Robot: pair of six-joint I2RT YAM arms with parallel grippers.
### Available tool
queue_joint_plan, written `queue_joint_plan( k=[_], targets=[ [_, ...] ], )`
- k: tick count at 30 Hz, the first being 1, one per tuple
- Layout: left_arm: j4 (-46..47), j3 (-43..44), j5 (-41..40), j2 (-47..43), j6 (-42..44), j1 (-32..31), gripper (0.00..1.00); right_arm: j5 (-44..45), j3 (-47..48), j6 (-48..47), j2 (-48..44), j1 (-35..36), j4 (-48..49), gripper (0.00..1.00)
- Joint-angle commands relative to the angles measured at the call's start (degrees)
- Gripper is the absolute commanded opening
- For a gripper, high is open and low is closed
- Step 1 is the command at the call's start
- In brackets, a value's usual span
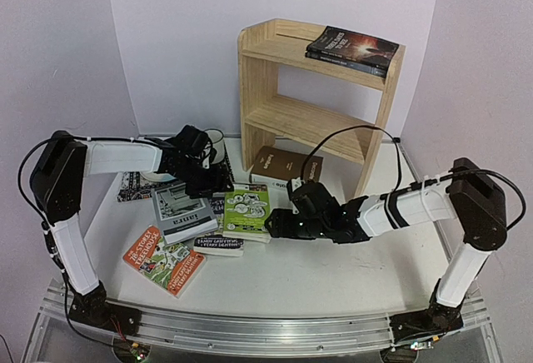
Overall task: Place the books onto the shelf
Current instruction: Hold the book at the center of the board.
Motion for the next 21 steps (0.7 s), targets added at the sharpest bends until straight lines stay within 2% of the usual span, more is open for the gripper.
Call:
queue_joint_plan(
  k=[1,7,14,21],
  targets=[
    [2.3,3.8,6.2,2.0,1.5,1.3,0.75,2.9,3.5,4.5,3.0,0.3,-1.5,0.66],
    [2.5,4.4,8.1,4.5,1.4,2.3,0.74,3.6,5.5,5.1,6.6,0.4,-1.5,0.48],
    [3.5,5.7,13.5,8.3,1.0,2.3,0.72,4.0,7.1,4.8,9.4,0.3,-2.9,0.4],
    [5.2,5.5,16.5,8.5,-0.9,2.3,0.71,3.0,7.4,3.2,11.4,0.3,-5.2,0.36]
  ],
)
